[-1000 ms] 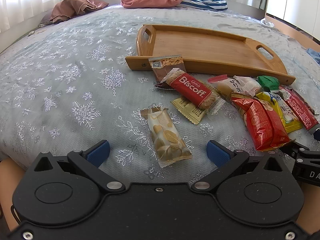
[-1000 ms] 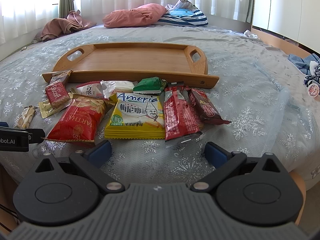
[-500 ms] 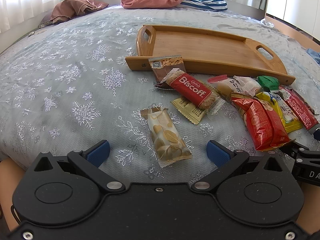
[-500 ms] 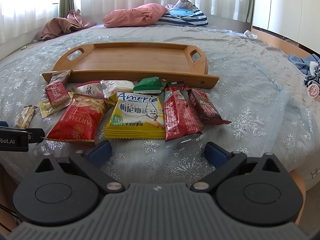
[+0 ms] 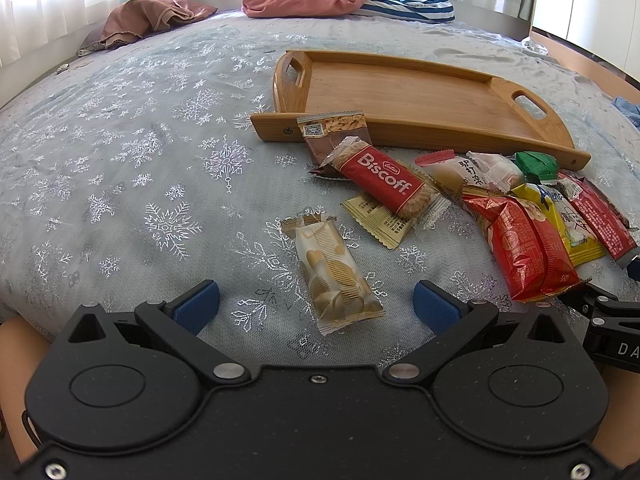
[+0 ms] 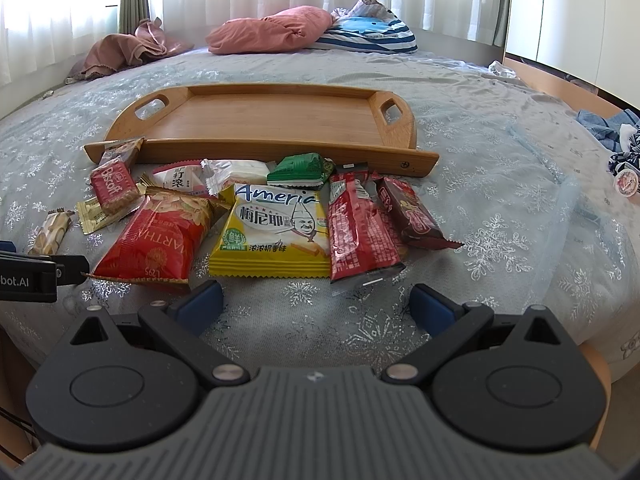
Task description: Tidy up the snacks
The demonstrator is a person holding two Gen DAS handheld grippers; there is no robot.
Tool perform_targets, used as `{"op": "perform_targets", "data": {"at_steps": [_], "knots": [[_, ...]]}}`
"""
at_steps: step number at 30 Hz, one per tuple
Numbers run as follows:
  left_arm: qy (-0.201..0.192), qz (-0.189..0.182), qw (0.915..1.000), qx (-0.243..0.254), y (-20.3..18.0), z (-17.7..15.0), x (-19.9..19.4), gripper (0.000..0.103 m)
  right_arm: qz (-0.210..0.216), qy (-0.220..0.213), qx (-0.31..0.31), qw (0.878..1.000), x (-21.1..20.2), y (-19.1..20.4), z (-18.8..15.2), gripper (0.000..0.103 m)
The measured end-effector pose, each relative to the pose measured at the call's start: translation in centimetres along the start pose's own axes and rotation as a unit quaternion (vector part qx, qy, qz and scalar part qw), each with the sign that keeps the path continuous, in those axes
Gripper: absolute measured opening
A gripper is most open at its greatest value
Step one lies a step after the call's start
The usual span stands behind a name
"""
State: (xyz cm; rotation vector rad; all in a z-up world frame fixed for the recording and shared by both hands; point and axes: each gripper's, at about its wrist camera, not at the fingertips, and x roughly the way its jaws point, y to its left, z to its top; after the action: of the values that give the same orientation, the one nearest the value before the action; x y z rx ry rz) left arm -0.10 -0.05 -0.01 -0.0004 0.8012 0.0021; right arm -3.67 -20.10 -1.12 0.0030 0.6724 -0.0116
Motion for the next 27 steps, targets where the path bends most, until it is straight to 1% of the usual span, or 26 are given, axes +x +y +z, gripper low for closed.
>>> {"op": "perform_targets", "data": {"at_steps": [18, 22, 27], "knots": [[-0.003, 0.002, 1.0, -0.001, -0.14, 0.1, -0.16, 0.103, -0.001, 0.0, -0.002, 1.0, -0.01, 0.09, -0.05, 0.103], [-0.006, 0.013, 0.9999, 0.0, -0.66, 0.19, -0.23, 0.103, -0.004, 0.009, -0.004, 1.0, 0.02, 0.2, 0.08, 0.103], [-0.004, 0.009, 1.0, -0.002, -0.28, 0.38, -0.66, 0.103, -0.003, 0.014, -0.002, 1.0, 0.12, 0.17, 0.38, 0.103]]}}
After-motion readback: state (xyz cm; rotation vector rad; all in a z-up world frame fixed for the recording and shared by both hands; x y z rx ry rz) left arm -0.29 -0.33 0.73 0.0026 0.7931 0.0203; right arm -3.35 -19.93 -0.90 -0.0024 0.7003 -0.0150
